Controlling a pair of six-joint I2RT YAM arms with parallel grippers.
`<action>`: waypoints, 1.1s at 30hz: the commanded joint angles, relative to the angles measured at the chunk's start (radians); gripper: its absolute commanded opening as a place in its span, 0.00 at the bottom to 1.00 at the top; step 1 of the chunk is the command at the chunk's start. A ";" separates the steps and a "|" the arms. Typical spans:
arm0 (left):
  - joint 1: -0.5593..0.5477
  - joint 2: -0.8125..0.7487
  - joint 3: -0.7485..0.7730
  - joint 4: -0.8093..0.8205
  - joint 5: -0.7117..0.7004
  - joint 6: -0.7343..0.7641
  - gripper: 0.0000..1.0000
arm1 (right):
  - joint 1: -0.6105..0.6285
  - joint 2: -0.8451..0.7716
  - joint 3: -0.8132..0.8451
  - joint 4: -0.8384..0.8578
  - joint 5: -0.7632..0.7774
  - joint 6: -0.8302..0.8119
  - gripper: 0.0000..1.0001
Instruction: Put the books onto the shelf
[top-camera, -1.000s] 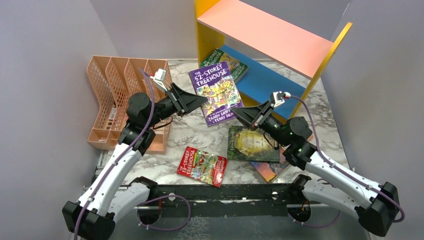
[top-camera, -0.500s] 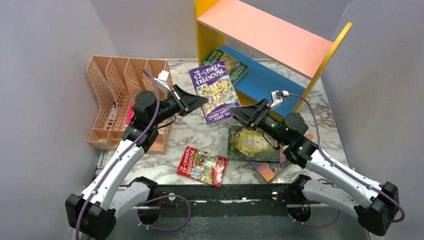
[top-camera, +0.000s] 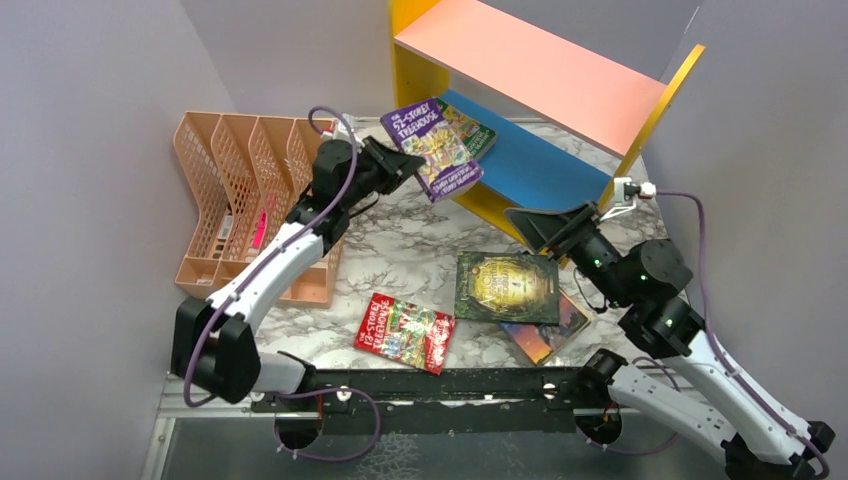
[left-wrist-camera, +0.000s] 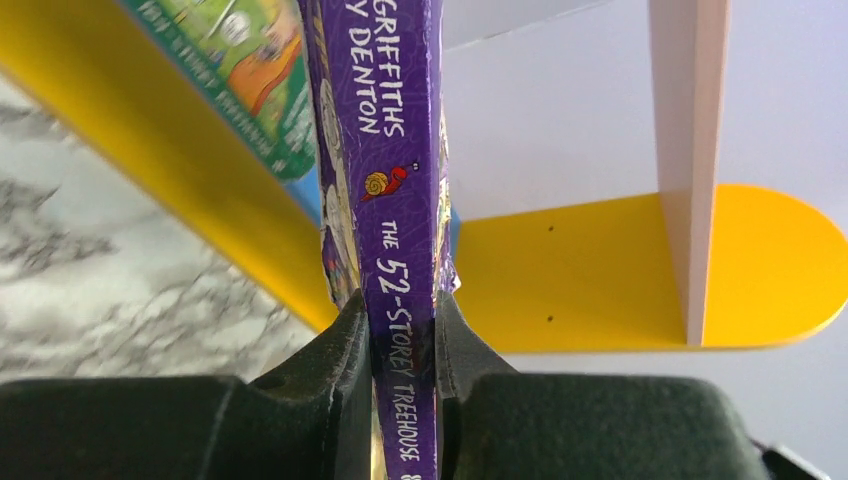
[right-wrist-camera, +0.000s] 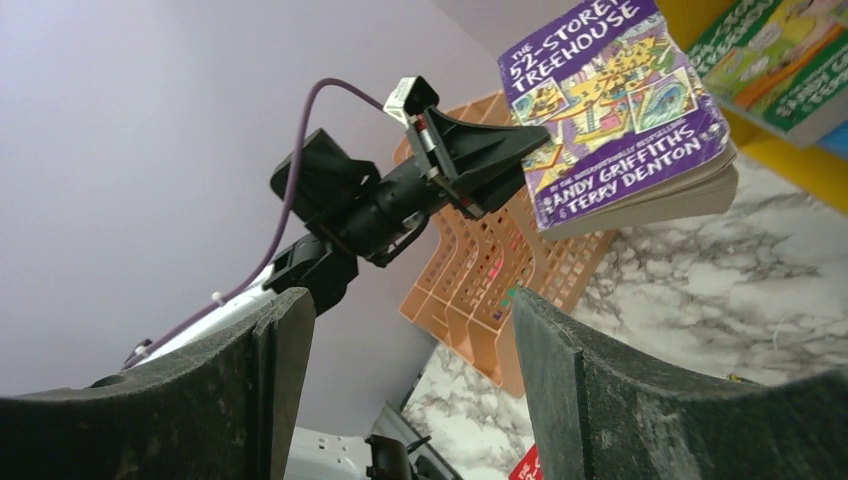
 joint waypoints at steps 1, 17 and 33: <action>-0.043 0.102 0.181 0.181 -0.101 -0.036 0.00 | 0.001 -0.038 0.061 -0.089 0.074 -0.109 0.76; -0.137 0.509 0.498 0.295 -0.456 -0.105 0.00 | 0.000 -0.060 0.084 -0.112 0.104 -0.128 0.75; -0.131 0.629 0.451 0.345 -0.555 -0.107 0.00 | 0.001 -0.061 0.093 -0.159 0.128 -0.147 0.75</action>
